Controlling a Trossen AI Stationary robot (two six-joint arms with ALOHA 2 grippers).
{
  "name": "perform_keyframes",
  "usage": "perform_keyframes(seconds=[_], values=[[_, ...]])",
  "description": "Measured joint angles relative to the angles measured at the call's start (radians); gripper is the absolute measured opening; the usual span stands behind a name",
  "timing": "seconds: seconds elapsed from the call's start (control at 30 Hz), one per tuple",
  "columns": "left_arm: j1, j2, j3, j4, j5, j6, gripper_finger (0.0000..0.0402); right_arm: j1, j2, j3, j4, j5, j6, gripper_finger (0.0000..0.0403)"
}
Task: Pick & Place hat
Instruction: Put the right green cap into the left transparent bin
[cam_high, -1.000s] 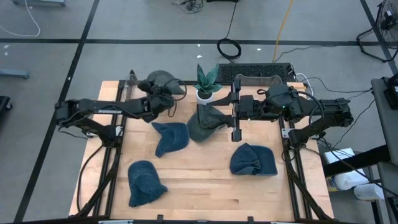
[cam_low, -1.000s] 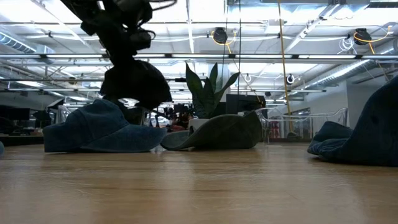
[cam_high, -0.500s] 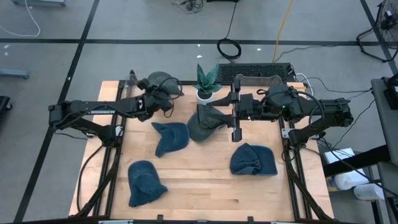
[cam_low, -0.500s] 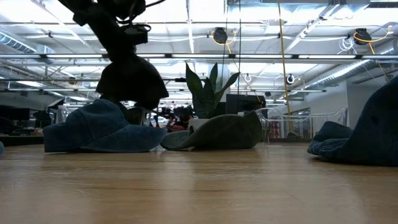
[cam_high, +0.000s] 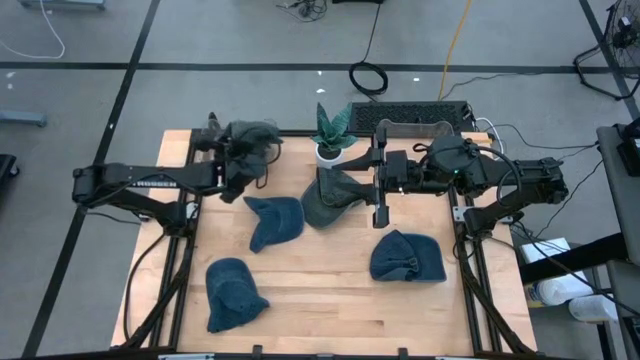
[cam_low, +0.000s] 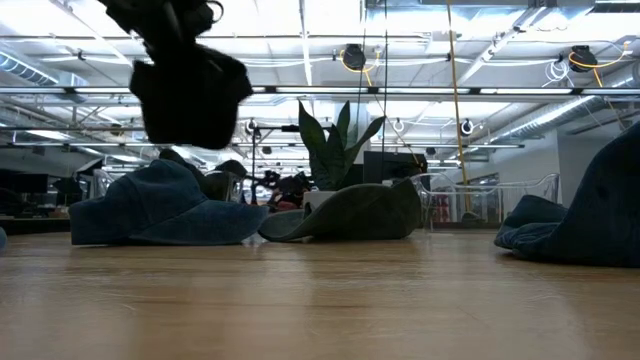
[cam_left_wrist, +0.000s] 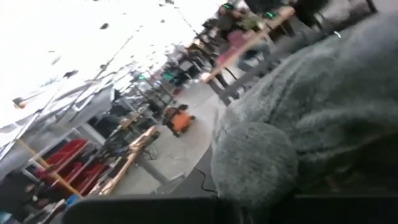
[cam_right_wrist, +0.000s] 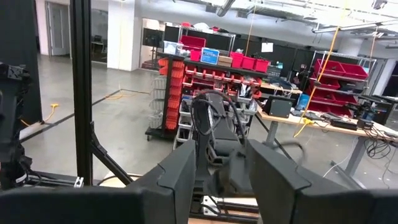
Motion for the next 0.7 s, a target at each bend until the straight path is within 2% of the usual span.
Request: perform_keyframes(seconds=[0.13,0.4,0.53,0.7], values=[[0.004,-0.035,0.001,0.002,-0.005,-0.034,0.0002,0.000,0.000,0.000,-0.023,0.000,-0.021,0.0130],[0.126,-0.041,0.000,-0.024,-0.002,-0.218,0.0001,0.000,0.000,0.000,-0.050,0.000,-0.024,0.0130],[0.177,-0.042,0.000,-0.047,-0.003,-0.351,0.0001,0.000,0.000,0.000,-0.050,0.000,-0.024,0.0130],[0.184,-0.043,0.000,-0.086,0.016,-0.567,0.0001,-0.002,0.000,0.000,-0.050,0.000,-0.024,0.0130]])
